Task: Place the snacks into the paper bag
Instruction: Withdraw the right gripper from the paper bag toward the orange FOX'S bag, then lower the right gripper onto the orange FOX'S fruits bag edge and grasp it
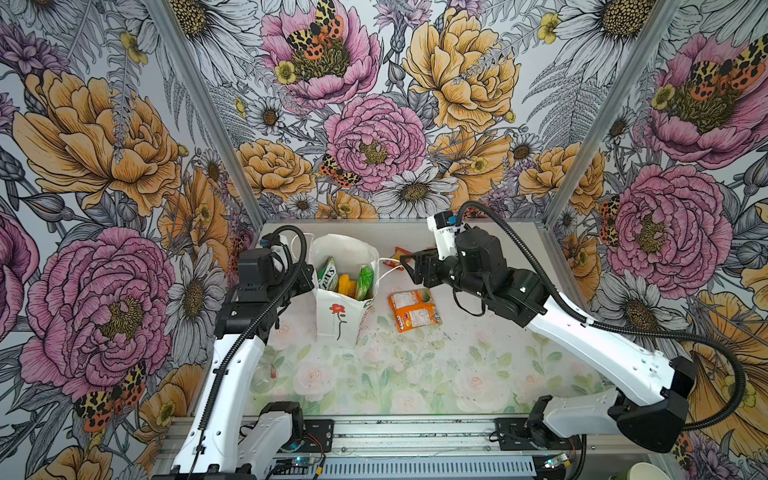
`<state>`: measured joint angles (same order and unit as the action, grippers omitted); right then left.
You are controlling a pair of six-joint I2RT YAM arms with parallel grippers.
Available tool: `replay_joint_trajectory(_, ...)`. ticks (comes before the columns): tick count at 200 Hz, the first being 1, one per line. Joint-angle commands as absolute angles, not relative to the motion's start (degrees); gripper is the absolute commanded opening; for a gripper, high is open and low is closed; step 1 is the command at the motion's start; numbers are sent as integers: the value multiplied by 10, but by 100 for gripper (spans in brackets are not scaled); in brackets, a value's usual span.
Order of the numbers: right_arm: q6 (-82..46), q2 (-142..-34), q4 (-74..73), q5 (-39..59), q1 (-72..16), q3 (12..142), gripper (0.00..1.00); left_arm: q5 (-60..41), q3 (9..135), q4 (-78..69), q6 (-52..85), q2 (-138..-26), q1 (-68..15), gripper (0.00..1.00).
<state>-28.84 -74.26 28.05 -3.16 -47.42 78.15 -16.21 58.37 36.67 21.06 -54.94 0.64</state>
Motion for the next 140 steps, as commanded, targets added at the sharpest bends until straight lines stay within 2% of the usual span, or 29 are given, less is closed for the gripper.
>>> replay_joint_trajectory(1,-281,-711,287,-64,-474,726,70,-144,588,335,215,-546,15,2)
replay_joint_trajectory(50,-309,-702,289,-100,-516,629,71,-133,589,340,216,-544,16,2)
replay_joint_trajectory(95,-350,-777,289,-118,-541,593,74,-122,590,346,215,-540,15,1)
replay_joint_trajectory(140,-375,-867,290,-115,-541,609,73,-112,592,351,215,-538,13,1)
